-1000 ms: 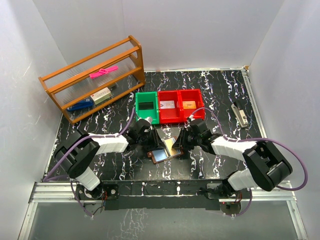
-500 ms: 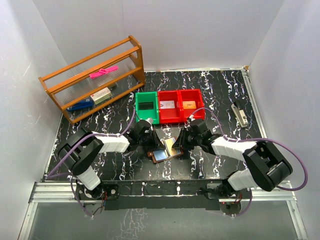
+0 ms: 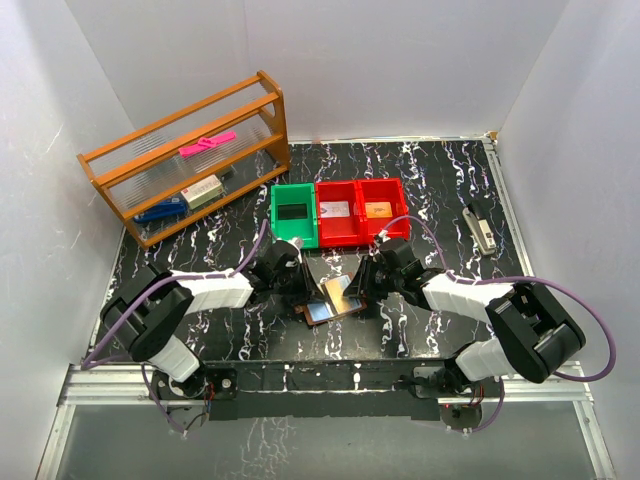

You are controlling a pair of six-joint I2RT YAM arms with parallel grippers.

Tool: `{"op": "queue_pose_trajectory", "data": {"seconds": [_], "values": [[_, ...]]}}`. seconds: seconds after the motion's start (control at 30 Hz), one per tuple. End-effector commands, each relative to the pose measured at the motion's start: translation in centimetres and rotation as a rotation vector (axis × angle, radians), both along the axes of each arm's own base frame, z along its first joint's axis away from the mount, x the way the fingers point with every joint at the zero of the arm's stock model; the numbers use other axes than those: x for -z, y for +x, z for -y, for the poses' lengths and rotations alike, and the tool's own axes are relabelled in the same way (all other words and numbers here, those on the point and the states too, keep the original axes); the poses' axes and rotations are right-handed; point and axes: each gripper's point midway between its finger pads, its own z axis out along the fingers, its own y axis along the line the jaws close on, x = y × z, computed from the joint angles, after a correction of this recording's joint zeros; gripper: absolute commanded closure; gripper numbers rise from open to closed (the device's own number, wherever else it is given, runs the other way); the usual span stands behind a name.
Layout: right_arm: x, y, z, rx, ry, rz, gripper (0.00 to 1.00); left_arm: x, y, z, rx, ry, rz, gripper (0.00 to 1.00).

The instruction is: Take the credit cards out of the card holder

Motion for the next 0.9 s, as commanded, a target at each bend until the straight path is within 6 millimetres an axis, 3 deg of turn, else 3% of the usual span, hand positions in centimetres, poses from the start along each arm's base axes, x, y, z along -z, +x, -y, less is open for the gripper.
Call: {"op": "queue_pose_trajectory", "data": {"seconds": [0.0, 0.23, 0.37, 0.5, 0.7, 0.87], "values": [[2.3, -0.9, 1.9, 0.016, -0.116, -0.041, 0.76, 0.5, -1.2, -1.7, 0.012, 0.073, -0.010, 1.00], [-3.4, 1.0, -1.0, -0.108, -0.003, 0.111, 0.72, 0.6, -1.2, -1.8, 0.014, 0.086, -0.013, 1.00], [-4.5, 1.2, -1.8, -0.142, 0.019, 0.124, 0.71, 0.3, -0.9, -1.8, 0.009, 0.088, 0.000, 1.00], [-3.0, 0.3, -2.6, -0.188, 0.059, 0.067, 0.72, 0.2, -0.8, -1.8, 0.006, 0.086, 0.007, 1.00], [1.6, -1.0, -1.4, -0.171, -0.015, -0.054, 0.73, -0.2, -0.6, -1.5, 0.003, 0.071, 0.014, 1.00], [2.7, -1.6, -0.5, -0.128, -0.043, -0.075, 0.74, -0.7, -0.3, -1.0, -0.012, 0.038, 0.020, 0.83]]}}
